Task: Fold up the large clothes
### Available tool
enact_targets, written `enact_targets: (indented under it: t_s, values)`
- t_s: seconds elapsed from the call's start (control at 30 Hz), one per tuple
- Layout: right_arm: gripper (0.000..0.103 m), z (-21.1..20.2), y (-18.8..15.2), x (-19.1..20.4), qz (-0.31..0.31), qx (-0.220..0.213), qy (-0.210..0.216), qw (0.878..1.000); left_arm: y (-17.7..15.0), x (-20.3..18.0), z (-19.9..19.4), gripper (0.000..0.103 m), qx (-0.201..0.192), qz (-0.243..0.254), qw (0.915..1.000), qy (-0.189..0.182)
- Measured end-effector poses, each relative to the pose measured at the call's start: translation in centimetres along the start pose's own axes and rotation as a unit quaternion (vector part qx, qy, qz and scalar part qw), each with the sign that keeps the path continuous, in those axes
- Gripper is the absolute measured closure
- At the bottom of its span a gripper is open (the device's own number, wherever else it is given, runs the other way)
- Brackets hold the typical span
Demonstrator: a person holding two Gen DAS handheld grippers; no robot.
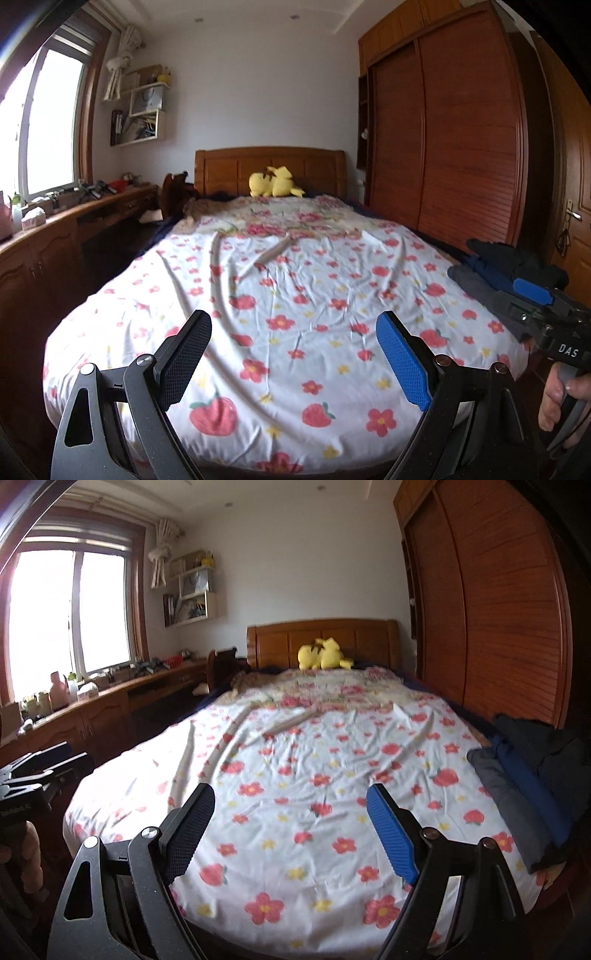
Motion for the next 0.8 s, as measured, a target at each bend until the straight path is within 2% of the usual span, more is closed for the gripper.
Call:
enact_targets:
  t_s: [0.23,0.47,0.8]
  values:
    - [0.018,-2.4,1.3,0.4,-0.002,-0.032,-0.018,0.999,-1.0,0.0,-1.9,0.011,-0.029,-0.001,0.9996,0.002]
    - [0.018,-2.7,1.2,0.3,-0.002,-0.035,-0.023,0.999,-1.3,-0.2,-0.3,0.011,-0.027,0.002,0.9996,0.003]
    - [0.018,-2.9,1.2,0.2,-0.001,-0.034,-0.025,0.999,-0.9,0.1,-0.5,0.01,-0.023,0.007,0.9997,0.001]
Point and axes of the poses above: each gripper's, at about its wrist camera, not at the fingertips, and z roughly the way its jaws point, x to its left, y to its top, the point moved 2 cm from there along z, roughly the way its jaws point, and after that the axes turned 13 degrees about -z, right-handed, at the moved point
